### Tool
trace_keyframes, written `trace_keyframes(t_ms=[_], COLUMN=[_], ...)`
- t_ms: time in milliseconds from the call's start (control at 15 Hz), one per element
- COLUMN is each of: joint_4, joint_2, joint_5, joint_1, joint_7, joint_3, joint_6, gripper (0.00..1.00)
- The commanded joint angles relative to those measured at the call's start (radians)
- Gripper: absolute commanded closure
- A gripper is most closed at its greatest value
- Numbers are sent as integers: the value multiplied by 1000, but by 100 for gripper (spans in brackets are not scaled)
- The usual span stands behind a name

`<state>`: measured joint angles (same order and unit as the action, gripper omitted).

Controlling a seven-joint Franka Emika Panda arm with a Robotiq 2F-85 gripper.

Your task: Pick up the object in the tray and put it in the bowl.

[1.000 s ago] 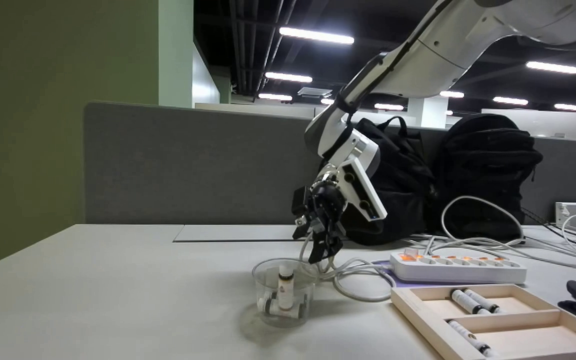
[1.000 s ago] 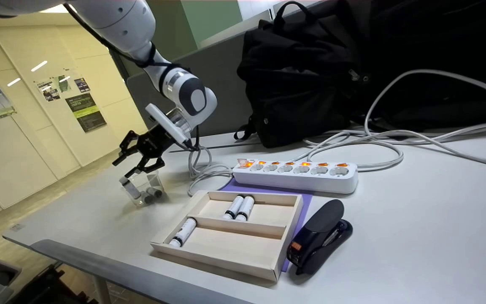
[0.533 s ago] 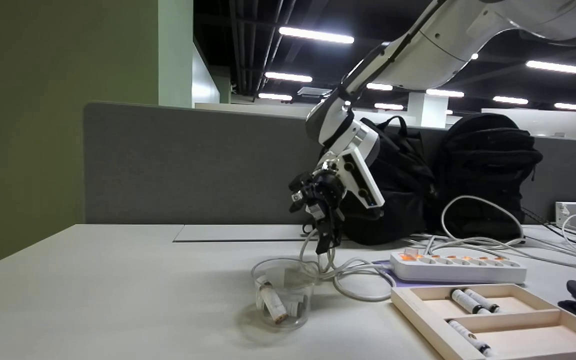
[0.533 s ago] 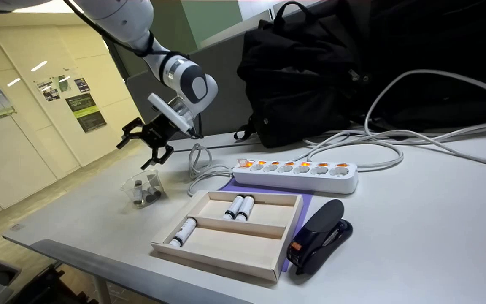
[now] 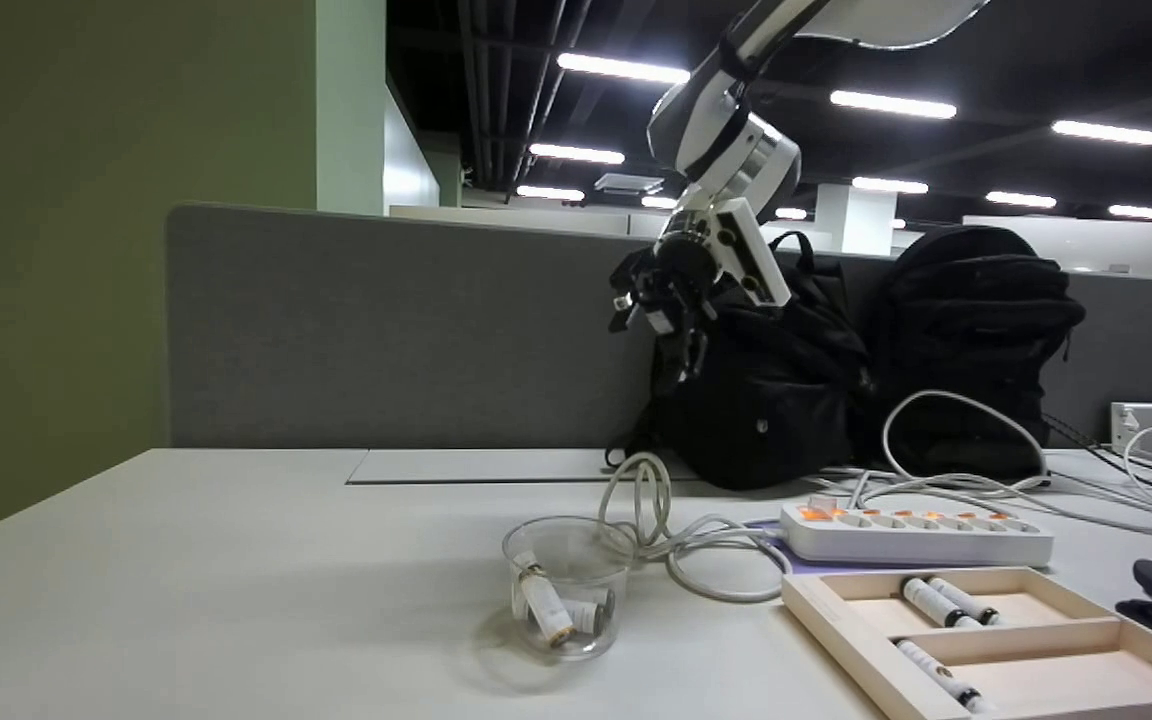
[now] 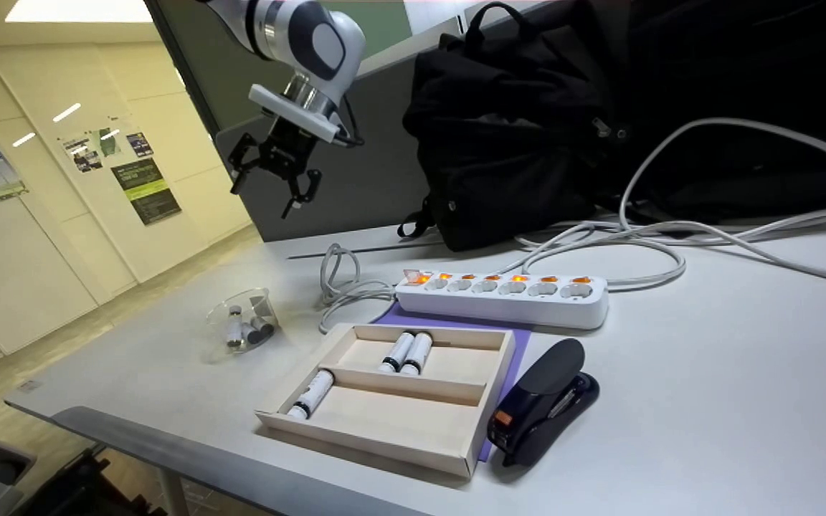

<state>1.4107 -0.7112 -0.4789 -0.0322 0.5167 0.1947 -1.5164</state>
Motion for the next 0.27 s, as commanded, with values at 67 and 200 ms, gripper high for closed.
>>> trace_keyframes(t_ms=[67,200], joint_4=[27,47], joint_2=[52,70], joint_5=[25,29], joint_1=[-3,-2], joint_7=[-2,-2], joint_3=[-10,-13], joint_6=[-21,-29], gripper=[0,0])
